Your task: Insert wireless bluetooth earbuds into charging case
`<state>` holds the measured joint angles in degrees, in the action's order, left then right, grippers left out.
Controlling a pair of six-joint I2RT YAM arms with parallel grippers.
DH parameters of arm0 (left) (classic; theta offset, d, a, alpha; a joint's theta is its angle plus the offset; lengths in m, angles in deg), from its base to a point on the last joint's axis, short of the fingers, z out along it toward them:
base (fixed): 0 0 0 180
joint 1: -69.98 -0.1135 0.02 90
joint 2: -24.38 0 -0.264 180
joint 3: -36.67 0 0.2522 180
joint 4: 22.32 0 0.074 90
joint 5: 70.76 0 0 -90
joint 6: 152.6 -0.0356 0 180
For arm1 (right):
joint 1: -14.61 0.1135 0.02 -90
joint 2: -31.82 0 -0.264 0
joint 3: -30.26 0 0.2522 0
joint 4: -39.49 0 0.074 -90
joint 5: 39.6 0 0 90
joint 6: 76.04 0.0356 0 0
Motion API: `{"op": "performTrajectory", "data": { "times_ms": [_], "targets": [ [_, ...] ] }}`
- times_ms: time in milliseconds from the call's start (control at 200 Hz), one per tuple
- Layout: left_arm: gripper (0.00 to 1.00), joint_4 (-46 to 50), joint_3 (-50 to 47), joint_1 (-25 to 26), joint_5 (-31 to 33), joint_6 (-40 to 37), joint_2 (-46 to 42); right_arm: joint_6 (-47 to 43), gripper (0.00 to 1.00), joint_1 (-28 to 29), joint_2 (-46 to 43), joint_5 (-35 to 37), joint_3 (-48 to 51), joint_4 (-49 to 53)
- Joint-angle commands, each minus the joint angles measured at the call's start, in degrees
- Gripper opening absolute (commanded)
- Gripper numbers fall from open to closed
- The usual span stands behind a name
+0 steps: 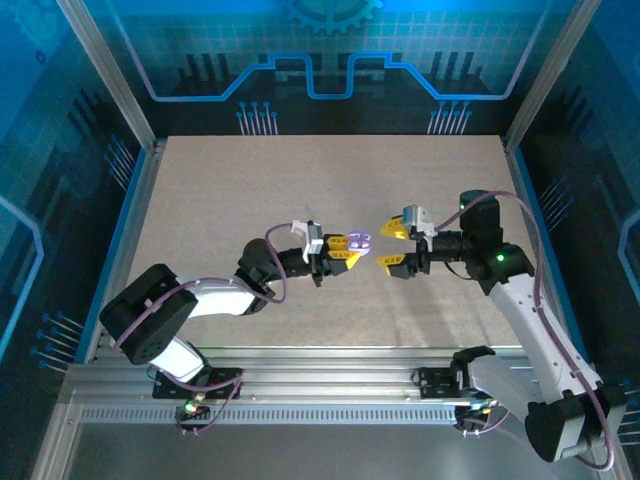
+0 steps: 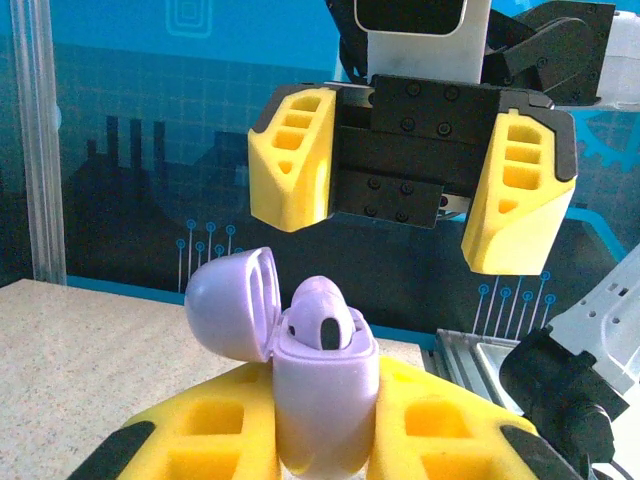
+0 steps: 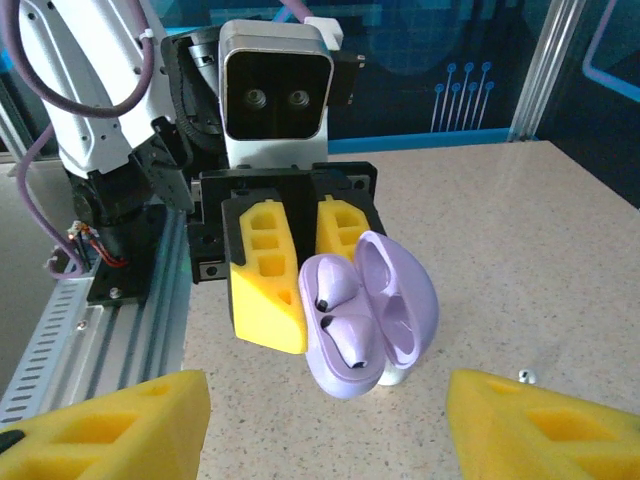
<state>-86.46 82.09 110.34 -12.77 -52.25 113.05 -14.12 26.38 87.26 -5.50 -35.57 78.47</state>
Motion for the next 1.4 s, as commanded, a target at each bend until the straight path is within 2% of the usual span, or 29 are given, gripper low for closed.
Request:
{"op": "performTrajectory", "data": {
  "times_ms": [0, 280, 875, 1121, 1391],
  "targets": [
    [0.19, -2.2, -0.8, 0.4, -1.1, -1.6, -1.7, 1.4, 0.65, -0.8, 1.0, 0.8, 0.3, 0.0],
    [0.19, -2.2, -0.8, 0.4, -1.1, -1.6, -1.9, 0.0, 0.69, 1.7, 5.8, 2.0, -2.6, 2.2],
    [0.19, -2.2, -0.4, 0.8, -1.2, -1.1, -1.6, -2.1, 0.67, 6.0, 11.2, -1.2, -5.6, 2.6],
    [0.19, -2.2, -0.5, 0.7, -0.4, -1.1, -1.0, -3.1, 0.64, 6.1, 9.4, -1.8, -5.3, 3.0],
    [0.19, -2.2, -0.3, 0.8, 0.2, -1.1, -0.4, -2.7, 0.55, 5.4, 4.3, -2.8, -3.1, 1.7]
  ]
}}
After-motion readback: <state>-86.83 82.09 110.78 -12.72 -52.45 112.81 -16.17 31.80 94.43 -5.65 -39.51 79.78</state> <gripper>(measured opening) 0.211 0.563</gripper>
